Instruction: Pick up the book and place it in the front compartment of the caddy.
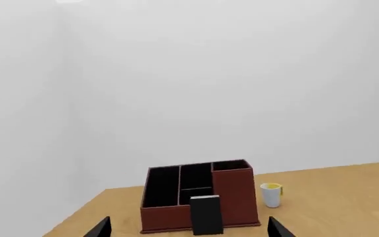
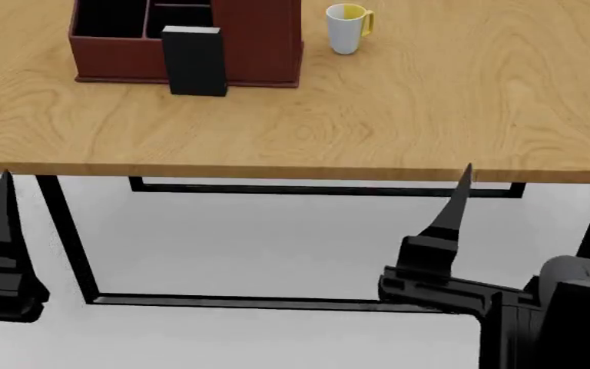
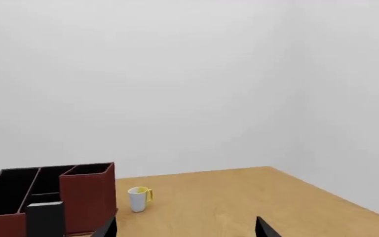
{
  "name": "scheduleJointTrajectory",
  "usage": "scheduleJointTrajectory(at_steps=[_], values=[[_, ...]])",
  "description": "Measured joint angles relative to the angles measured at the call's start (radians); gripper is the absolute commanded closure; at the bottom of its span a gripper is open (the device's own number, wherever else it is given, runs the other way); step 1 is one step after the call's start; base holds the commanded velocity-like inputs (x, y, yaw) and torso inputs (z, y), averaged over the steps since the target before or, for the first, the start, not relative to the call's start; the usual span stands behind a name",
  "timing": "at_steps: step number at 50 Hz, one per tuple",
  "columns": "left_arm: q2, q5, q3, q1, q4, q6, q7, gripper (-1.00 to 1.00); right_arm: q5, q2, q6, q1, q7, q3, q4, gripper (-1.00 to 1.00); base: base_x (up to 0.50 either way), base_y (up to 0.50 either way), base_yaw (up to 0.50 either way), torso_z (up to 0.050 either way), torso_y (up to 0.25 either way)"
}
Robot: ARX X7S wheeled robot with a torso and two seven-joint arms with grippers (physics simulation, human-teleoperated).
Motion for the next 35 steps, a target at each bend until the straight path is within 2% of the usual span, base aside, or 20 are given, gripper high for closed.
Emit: scheduleJointTrajectory(at_steps=[3, 6, 11, 16, 20, 25, 35], values=[[-0.14, -0.188, 0.061, -0.078, 0.041, 0.014, -0.207, -1.0, 0.154, 0.087, 0.03, 0.032, 0.137, 0.008, -0.044, -1.0, 0.0, 0.0, 0.0, 0.0, 0.0], [-0.286, -0.338, 0.17, -0.165, 0.071, 0.077, -0.404, -1.0, 0.308, 0.186, 0.027, 0.064, 0.282, -0.002, -0.076, -1.0, 0.0, 0.0, 0.0, 0.0, 0.0], [-0.505, -0.494, 0.44, -0.341, 0.106, 0.237, -0.676, -1.0, 0.515, 0.355, -0.029, 0.117, 0.507, -0.067, -0.113, -1.0, 0.0, 0.0, 0.0, 0.0, 0.0], [-0.658, -0.579, 0.721, -0.527, 0.127, 0.383, -0.87, -1.0, 0.654, 0.492, -0.102, 0.161, 0.677, -0.151, -0.135, -1.0, 0.0, 0.0, 0.0, 0.0, 0.0], [-0.734, -0.621, 0.906, -0.656, 0.138, 0.468, -0.977, -1.0, 0.726, 0.569, -0.152, 0.186, 0.771, -0.204, -0.146, -1.0, 0.15, 0.0, 0.0, 0.0, 0.0], [-0.797, -0.654, 1.079, -0.778, 0.146, 0.545, -1.067, -1.0, 0.787, 0.638, -0.203, 0.216, 0.853, -0.26, -0.154, -1.0, 0.26, 0.0, 0.0, 0.0, 0.0], [-0.865, -0.676, 1.272, -0.907, 0.146, 0.64, -1.154, -1.0, 0.835, 0.703, -0.264, 0.258, 0.936, -0.349, -0.159, -1.0, 0.28, 0.0, 0.0, 0.0, 0.0]])
